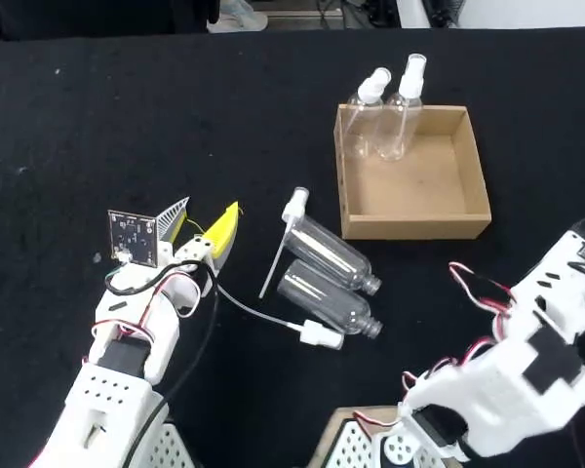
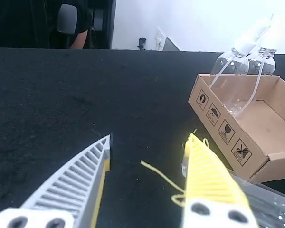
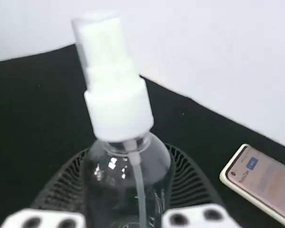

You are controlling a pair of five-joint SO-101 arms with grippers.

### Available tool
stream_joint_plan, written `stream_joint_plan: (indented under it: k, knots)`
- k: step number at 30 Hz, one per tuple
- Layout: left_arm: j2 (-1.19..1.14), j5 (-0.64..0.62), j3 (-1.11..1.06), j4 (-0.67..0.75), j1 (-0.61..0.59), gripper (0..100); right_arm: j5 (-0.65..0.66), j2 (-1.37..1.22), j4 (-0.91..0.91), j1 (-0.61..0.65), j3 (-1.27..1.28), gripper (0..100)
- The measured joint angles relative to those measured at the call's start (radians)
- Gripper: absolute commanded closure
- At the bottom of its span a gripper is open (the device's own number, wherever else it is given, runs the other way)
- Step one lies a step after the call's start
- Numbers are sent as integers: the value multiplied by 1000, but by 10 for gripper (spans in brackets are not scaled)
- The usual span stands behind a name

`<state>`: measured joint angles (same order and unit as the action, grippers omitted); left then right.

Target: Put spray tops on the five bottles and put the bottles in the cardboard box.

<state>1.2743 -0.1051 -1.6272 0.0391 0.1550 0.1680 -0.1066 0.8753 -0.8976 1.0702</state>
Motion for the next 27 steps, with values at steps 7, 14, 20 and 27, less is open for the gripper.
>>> stream_joint_plan:
  k: [7,14,20,27]
  knots:
    - [0,0,0,0,0,755,3,410,-374,109,15,988]
    - [0,0,0,0,0,755,-149,620,-890,308,-186,988]
    - [0,0,0,8,0,755,-255,505,-786,473,-203,988]
    - [0,0,0,8,0,755,-259,203,-454,534,-203,988]
